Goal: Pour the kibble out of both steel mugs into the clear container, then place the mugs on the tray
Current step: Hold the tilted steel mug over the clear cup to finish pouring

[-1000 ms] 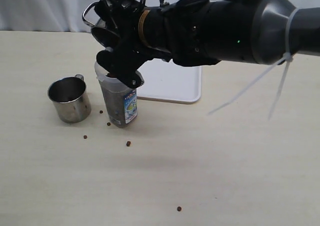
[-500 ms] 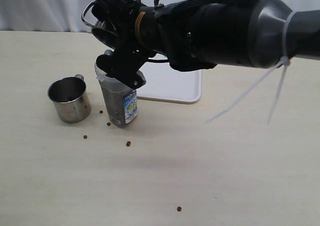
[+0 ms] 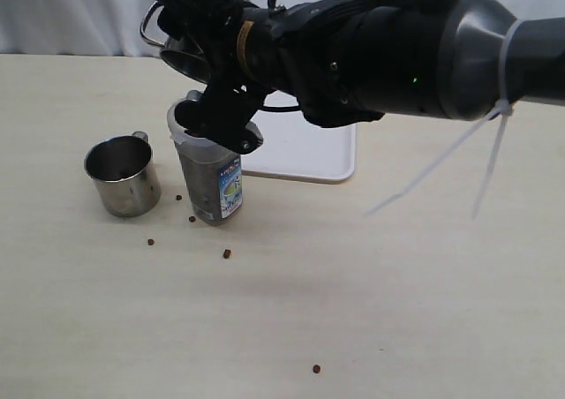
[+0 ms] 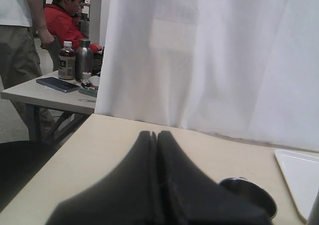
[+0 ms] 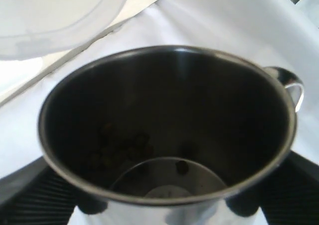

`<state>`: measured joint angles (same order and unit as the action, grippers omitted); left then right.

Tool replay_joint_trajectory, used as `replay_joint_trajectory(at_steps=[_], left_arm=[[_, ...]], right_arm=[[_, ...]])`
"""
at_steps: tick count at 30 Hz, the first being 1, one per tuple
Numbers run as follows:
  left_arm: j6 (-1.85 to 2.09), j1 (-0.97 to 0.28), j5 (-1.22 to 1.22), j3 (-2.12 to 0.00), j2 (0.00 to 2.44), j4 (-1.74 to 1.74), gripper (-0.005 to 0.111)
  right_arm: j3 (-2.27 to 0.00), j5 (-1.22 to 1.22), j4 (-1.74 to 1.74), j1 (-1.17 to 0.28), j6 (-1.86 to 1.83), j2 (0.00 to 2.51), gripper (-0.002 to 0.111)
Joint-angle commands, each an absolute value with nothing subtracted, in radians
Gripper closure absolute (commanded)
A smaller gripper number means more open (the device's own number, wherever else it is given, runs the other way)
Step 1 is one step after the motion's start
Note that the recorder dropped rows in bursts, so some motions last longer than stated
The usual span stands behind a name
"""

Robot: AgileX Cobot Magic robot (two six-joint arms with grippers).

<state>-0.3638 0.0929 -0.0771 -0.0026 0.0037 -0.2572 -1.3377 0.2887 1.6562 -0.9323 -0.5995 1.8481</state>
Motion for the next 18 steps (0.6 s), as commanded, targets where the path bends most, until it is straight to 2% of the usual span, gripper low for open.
replay_joint_trajectory(at_steps=[1, 18], left_arm=[[-0.367, 0.093, -0.073, 0.0, 0.0, -0.26, 0.107], [-0.367, 0.093, -0.073, 0.0, 0.0, -0.26, 0.107]], right_arm=[[-1.348, 0.278, 1.676, -0.934, -0.592, 1.837, 0.103], [-1.348, 0.285, 1.744, -0.934, -0.592, 1.837, 0.103]])
